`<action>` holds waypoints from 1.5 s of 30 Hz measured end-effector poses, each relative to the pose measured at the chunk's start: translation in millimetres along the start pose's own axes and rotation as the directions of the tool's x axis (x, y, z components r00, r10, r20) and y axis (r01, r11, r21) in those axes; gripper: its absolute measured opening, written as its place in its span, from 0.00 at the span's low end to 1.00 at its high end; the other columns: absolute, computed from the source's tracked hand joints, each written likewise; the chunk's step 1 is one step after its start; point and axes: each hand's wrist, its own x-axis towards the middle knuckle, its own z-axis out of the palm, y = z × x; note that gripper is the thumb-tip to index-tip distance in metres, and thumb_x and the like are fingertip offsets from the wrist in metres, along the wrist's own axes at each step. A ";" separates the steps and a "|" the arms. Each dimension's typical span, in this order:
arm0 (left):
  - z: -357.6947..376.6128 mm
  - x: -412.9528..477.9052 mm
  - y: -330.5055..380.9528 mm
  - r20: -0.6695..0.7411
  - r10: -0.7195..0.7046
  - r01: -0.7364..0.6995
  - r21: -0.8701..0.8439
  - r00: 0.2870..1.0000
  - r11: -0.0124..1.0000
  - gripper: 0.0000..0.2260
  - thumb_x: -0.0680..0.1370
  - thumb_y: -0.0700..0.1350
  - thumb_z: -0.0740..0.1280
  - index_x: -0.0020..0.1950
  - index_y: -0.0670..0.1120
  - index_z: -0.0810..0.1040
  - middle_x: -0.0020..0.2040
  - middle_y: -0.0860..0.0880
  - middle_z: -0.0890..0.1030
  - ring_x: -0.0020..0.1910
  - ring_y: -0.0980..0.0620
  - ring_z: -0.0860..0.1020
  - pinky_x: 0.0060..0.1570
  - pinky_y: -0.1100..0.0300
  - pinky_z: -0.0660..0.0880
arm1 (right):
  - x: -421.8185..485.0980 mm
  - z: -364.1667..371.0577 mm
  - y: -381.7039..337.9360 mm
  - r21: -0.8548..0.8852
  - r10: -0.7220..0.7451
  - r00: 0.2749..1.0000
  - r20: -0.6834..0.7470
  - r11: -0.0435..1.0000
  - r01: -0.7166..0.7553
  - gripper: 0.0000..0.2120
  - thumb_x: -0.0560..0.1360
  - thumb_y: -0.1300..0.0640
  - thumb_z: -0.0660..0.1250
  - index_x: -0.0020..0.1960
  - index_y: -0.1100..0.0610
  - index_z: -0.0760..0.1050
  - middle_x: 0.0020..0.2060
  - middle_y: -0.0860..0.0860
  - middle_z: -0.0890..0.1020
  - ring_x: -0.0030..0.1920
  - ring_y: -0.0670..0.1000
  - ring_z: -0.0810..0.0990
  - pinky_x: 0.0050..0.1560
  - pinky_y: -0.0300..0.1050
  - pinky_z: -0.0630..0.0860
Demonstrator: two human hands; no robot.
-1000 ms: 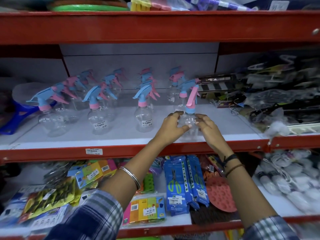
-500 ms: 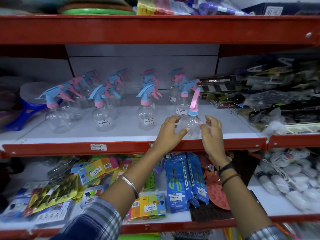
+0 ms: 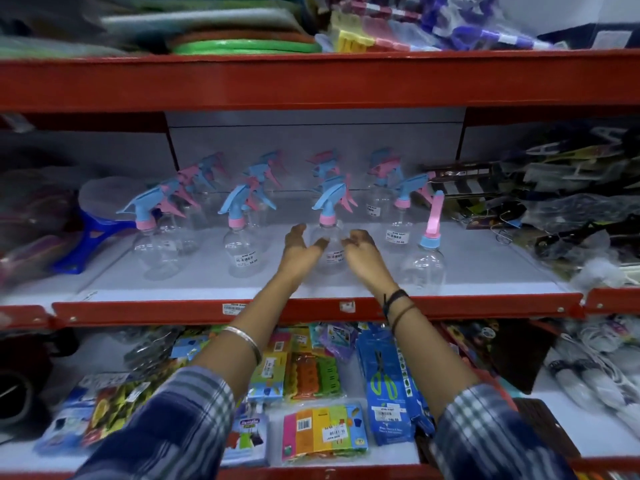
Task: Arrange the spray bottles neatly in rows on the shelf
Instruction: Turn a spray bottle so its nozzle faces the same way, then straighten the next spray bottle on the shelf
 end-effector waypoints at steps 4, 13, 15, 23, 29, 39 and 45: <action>-4.7 11.1 1.1 0.133 -0.006 -0.006 0.093 0.991 0.996 0.28 0.75 0.48 0.67 0.72 0.45 0.62 0.71 0.43 0.69 0.67 0.44 0.69 0.64 0.54 0.68 | 21.7 3.8 1.0 0.024 0.130 0.986 0.104 0.991 -0.134 0.18 0.80 0.55 0.55 0.67 0.60 0.64 0.56 0.53 0.71 0.53 0.51 0.70 0.51 0.42 0.66; -27.0 -19.5 0.8 0.203 0.086 -0.101 0.069 0.975 0.992 0.28 0.71 0.52 0.70 0.68 0.47 0.67 0.62 0.44 0.74 0.60 0.45 0.75 0.60 0.48 0.74 | 0.6 -1.2 9.2 0.054 0.053 0.995 0.080 0.997 -0.057 0.11 0.78 0.54 0.58 0.59 0.53 0.71 0.55 0.52 0.76 0.58 0.53 0.75 0.66 0.53 0.70; -31.9 -28.6 0.8 0.217 0.102 -0.118 0.065 0.971 0.991 0.28 0.71 0.53 0.71 0.67 0.46 0.68 0.61 0.44 0.75 0.59 0.46 0.75 0.59 0.48 0.75 | -10.5 -1.8 8.2 0.040 0.029 0.997 0.071 0.999 -0.032 0.14 0.78 0.53 0.58 0.61 0.55 0.72 0.56 0.52 0.77 0.60 0.53 0.75 0.64 0.51 0.71; -39.7 -54.4 5.3 0.250 0.084 -0.127 0.160 0.965 0.979 0.26 0.71 0.52 0.70 0.66 0.45 0.68 0.60 0.45 0.75 0.56 0.47 0.76 0.49 0.57 0.71 | -42.4 -1.4 10.7 -0.066 -0.019 0.998 0.056 0.998 0.022 0.14 0.79 0.50 0.56 0.59 0.56 0.73 0.52 0.52 0.79 0.54 0.53 0.77 0.59 0.51 0.74; -44.5 -59.7 4.3 0.245 0.077 -0.114 0.142 0.966 0.983 0.25 0.72 0.51 0.70 0.66 0.46 0.68 0.61 0.45 0.75 0.55 0.48 0.75 0.48 0.58 0.71 | -59.1 7.1 7.0 -0.102 -0.054 0.991 -0.124 0.994 0.041 0.17 0.78 0.50 0.59 0.59 0.61 0.71 0.53 0.54 0.76 0.52 0.51 0.75 0.45 0.40 0.72; -111.4 -74.8 -35.7 -0.336 0.231 -0.266 -0.062 0.913 0.962 0.05 0.75 0.40 0.64 0.51 0.45 0.75 0.55 0.44 0.77 0.51 0.53 0.75 0.41 0.78 0.68 | -92.4 99.8 -27.6 -0.044 -0.355 0.894 -0.274 0.933 0.357 0.07 0.75 0.56 0.64 0.51 0.58 0.74 0.48 0.51 0.77 0.49 0.47 0.75 0.51 0.29 0.69; -155.8 -30.0 -53.5 -0.244 0.134 -0.150 -0.047 0.960 0.988 0.17 0.76 0.44 0.65 0.63 0.43 0.70 0.65 0.45 0.72 0.64 0.48 0.70 0.59 0.58 0.67 | -33.3 150.5 -44.2 -0.008 -0.157 0.978 -0.134 0.988 0.157 0.12 0.77 0.54 0.61 0.57 0.61 0.71 0.56 0.56 0.75 0.57 0.56 0.75 0.55 0.43 0.70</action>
